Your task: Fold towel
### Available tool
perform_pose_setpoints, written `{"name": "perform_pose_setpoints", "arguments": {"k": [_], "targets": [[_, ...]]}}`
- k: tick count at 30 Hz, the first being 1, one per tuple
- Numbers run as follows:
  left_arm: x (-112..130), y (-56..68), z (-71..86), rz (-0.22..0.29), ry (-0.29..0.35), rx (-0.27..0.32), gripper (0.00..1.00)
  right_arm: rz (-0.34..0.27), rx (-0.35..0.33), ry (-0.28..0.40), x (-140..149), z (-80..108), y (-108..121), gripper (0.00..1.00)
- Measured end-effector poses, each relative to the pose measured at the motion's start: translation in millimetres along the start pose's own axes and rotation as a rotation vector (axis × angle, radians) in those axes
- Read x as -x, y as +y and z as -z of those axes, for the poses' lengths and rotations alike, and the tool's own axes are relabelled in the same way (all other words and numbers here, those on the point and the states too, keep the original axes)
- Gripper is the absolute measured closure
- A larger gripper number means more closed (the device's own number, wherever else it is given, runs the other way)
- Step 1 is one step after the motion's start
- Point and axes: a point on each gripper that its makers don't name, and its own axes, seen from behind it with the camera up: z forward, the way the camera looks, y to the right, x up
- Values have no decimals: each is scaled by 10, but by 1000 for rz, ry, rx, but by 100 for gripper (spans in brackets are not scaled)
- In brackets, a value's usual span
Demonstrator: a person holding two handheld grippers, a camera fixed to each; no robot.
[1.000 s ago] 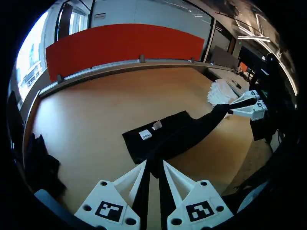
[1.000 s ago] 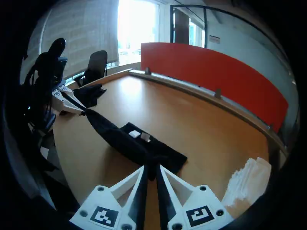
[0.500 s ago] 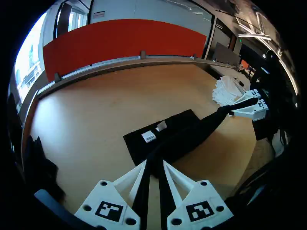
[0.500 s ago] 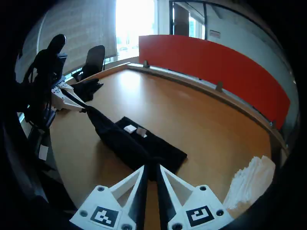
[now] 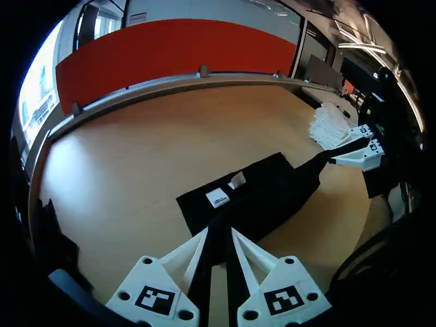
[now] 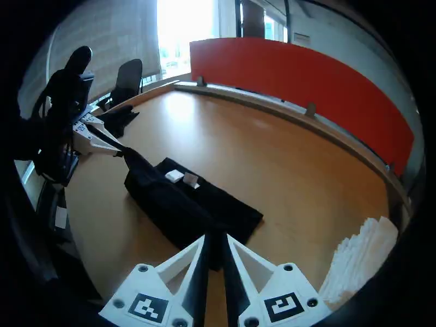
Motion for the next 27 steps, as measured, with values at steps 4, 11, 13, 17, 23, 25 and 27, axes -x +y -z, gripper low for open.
{"name": "perform_pose_setpoints", "arguments": {"k": [4,11,13,17,23,25,27], "targets": [[-6,-16,-66,-5,-3,-2,86,-2,4,-7,14,-58,48,86],[7,-106,-239,-21,-17,-17,86,-10,-1,-18,7,-210,124,86],[16,-121,-280,-22,-21,-17,86,-10,-1,-25,18,-248,149,86],[42,-144,-367,-23,-31,-13,86,-13,1,-37,49,-328,208,86],[75,-185,-501,-29,-39,-16,84,-32,0,-53,100,-421,273,86],[92,-193,-549,-31,-44,-15,83,-39,3,-60,130,-453,290,86],[111,-202,-595,-32,-50,-14,83,-45,5,-67,158,-483,304,86]]}}
